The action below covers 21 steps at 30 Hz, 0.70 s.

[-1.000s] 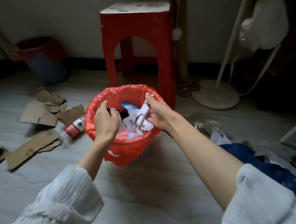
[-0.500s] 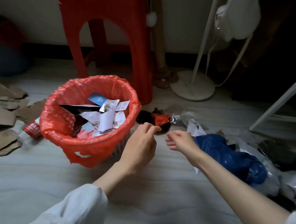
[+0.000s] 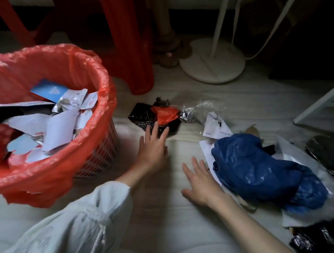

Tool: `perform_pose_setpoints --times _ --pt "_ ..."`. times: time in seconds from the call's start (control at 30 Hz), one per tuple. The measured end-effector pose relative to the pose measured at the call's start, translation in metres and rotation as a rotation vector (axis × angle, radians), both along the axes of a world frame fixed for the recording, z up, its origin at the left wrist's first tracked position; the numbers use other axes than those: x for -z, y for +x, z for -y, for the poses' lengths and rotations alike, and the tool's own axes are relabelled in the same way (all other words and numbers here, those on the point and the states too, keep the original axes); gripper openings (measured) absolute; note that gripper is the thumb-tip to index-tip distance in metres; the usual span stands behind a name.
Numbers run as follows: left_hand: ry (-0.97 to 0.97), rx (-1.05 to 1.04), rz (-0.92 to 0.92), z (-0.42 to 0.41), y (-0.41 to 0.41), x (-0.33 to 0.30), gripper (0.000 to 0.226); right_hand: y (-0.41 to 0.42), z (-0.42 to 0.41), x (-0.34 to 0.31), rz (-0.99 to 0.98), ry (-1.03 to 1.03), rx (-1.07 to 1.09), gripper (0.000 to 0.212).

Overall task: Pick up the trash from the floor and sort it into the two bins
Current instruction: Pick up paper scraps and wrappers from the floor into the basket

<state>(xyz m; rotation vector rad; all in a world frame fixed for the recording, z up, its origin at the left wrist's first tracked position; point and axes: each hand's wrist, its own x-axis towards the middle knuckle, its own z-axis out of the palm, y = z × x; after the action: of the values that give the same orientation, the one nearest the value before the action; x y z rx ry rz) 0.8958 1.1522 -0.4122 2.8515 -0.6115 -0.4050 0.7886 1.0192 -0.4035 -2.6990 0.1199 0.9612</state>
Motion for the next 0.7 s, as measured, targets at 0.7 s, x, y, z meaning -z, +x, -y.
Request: perform_pose_setpoints --times 0.7 --pt "0.044 0.087 0.074 -0.055 -0.068 0.021 0.048 -0.001 0.002 0.001 -0.037 -0.034 -0.013 0.074"
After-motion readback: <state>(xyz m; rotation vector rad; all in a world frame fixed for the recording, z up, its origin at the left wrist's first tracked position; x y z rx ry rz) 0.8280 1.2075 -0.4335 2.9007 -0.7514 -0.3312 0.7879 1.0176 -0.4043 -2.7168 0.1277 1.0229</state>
